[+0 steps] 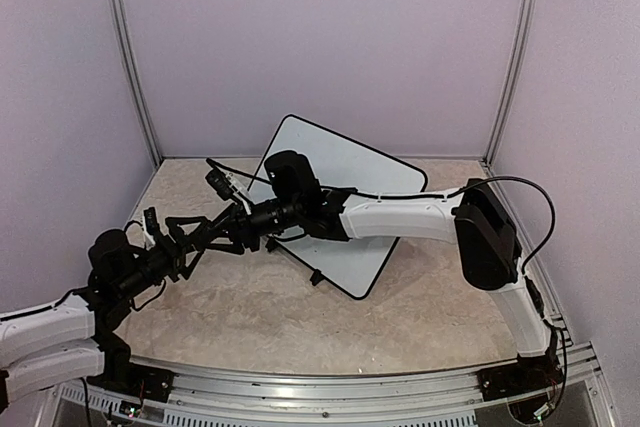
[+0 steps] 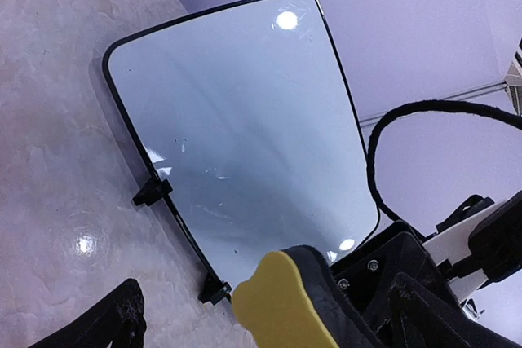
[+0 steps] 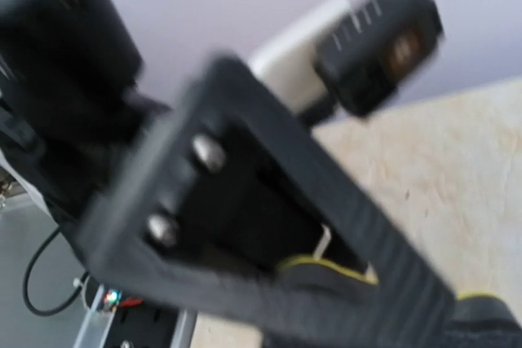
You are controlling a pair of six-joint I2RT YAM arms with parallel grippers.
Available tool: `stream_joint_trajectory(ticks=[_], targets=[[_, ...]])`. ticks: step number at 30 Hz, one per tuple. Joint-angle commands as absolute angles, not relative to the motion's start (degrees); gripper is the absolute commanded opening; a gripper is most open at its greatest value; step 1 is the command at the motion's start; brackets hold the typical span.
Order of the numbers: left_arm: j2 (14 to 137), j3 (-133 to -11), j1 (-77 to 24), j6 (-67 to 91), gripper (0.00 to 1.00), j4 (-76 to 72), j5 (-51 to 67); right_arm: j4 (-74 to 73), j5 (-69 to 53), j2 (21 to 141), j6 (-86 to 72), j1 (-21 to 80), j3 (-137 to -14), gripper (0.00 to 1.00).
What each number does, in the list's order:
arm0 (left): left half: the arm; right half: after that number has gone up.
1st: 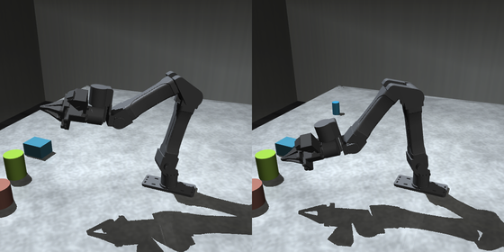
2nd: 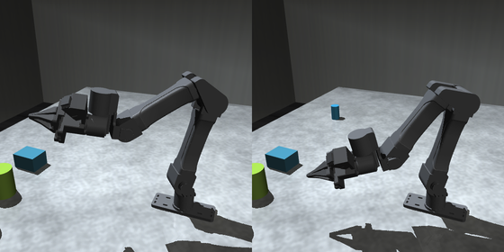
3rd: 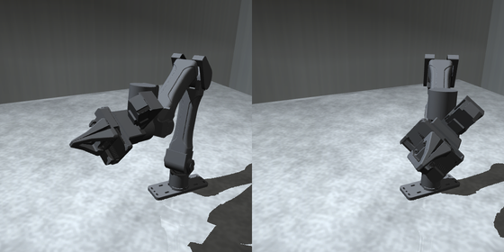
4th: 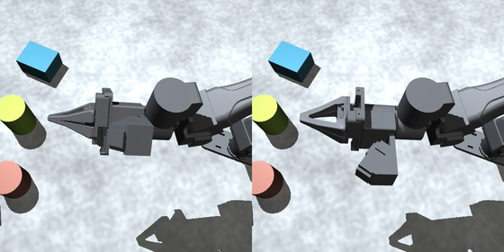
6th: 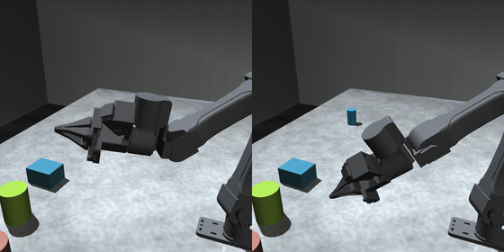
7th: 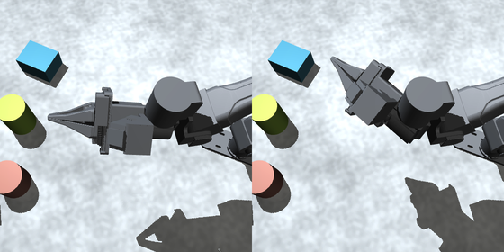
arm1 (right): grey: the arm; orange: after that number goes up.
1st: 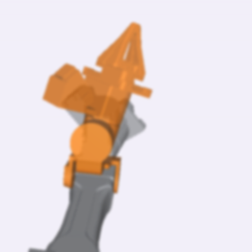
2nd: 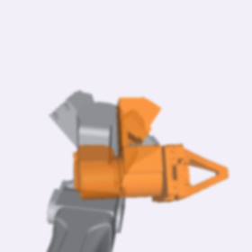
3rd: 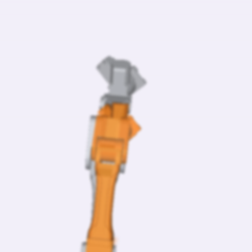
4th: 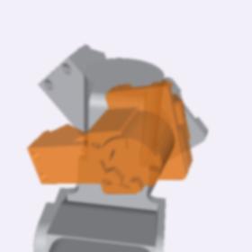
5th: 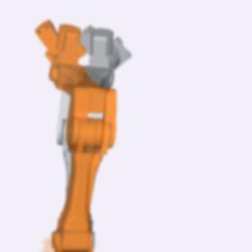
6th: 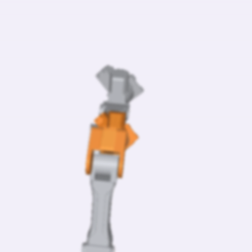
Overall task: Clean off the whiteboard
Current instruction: Pass from the right arm to the left
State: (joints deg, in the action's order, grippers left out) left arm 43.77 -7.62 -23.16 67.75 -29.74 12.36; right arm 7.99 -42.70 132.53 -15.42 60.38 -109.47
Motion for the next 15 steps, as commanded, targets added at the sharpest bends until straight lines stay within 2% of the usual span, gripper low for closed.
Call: stream_joint_trajectory(ticks=[1, 10, 15], targets=[[45.52, -5.67, -22.66, 71.53, 0.99, -38.45, 16.15, 10.3, -43.73, 130.42, -13.49, 60.81, -110.14, 0.45], [49.04, -4.55, -22.72, 75.66, 0.98, -47.07, 19.83, 8.42, -42.72, 133.76, -10.82, 60.8, -112.51, 0.45], [49.7, -3.93, -22.73, 76.46, 0.88, -48.75, 19.53, 8.89, -41.93, 134.78, -11.52, 60.74, -112.93, 0.45]])
